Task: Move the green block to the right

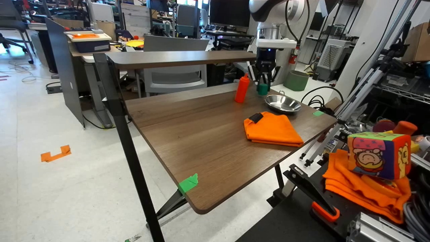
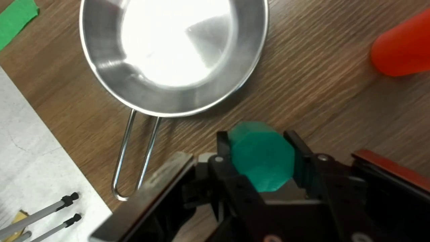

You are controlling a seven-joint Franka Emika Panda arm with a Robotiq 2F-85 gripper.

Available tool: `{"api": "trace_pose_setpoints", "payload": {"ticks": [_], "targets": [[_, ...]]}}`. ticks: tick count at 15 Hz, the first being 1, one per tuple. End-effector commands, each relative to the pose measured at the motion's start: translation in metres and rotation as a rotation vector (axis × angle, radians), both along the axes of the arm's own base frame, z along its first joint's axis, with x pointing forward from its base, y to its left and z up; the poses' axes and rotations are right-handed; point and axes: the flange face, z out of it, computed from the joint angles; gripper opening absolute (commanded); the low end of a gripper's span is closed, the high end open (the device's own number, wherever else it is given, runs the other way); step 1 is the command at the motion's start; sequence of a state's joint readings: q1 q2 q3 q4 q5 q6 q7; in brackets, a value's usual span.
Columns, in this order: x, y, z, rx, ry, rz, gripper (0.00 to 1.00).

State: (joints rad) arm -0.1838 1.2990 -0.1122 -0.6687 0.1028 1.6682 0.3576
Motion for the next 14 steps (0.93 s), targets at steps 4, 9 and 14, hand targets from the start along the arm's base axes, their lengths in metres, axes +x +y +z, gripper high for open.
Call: {"api": "trace_pose_setpoints", "payload": {"ticks": [4,9,14], "targets": [[0.009,0.012,0.003,-0.039,-0.016,-0.014,0.75],[0.02,0.014,0.053,-0.028,-0.076,0.028,1.0],[0.009,0.018,0.138,0.097,-0.042,0.218,1.0]]}}
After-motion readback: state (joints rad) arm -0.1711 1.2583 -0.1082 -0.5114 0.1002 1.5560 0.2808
